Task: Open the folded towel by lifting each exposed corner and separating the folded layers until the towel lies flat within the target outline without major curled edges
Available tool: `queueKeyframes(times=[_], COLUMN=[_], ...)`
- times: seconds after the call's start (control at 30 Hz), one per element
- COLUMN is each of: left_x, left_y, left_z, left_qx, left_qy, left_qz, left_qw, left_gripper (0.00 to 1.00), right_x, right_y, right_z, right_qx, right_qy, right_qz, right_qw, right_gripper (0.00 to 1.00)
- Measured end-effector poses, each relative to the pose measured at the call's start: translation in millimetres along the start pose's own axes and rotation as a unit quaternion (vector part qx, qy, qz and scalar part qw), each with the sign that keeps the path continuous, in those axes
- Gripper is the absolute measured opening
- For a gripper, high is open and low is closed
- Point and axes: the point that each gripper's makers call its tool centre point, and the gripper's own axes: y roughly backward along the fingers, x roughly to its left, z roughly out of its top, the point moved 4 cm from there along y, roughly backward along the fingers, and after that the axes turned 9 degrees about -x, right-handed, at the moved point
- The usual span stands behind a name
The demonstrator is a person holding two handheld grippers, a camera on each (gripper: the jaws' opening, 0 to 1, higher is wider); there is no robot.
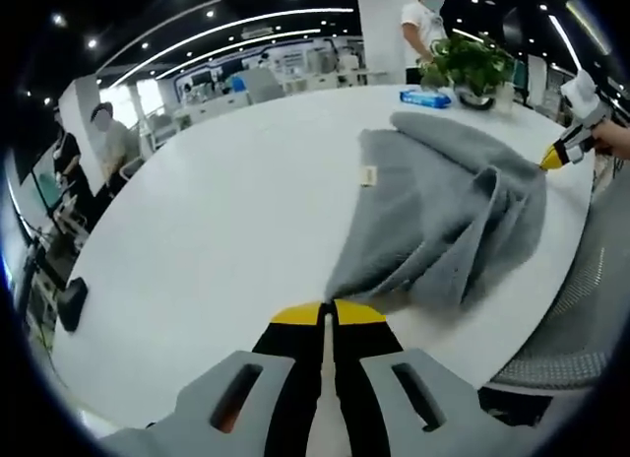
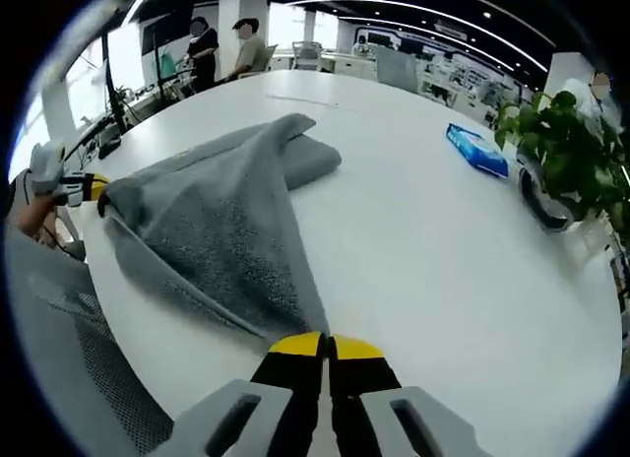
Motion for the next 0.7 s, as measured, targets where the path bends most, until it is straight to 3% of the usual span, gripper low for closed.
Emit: queueKeyframes(times=[0.1,0.33,0.43,0.57,0.7], left_x=[3.3,20.6,31.4,46.0,54.1], left_y=[0.4,5.8,11.1,20.3,25.9], left_z=[-1.3,-7.1,-12.0,-19.9,-24.3], left_qx=[0.004,0.021,0.032,0.037,0.041], left_qy=[-0.003,-0.015,-0.029,-0.007,-0.012], left_qz=[0.001,0.017,0.032,0.041,0.048], left_qw=[1.0,0.9995,0.9986,0.9985,0.998], left_gripper=[0.01,0.01,0.01,0.01,0.01], right_x=[-1.9,-7.9,-13.3,-22.3,-27.2], right_y=[3.0,3.2,5.3,10.1,11.5], right_z=[-4.4,-6.9,-10.8,-13.2,-16.5], right_qx=[0.019,0.015,0.03,0.028,0.034], right_qy=[0.038,0.024,0.053,0.031,0.038], right_qz=[-0.008,-0.006,-0.018,-0.022,-0.028], right_qw=[0.9991,0.9996,0.998,0.9989,0.9983], right_gripper=[0.0,0.0,0.0,0.0,0.0])
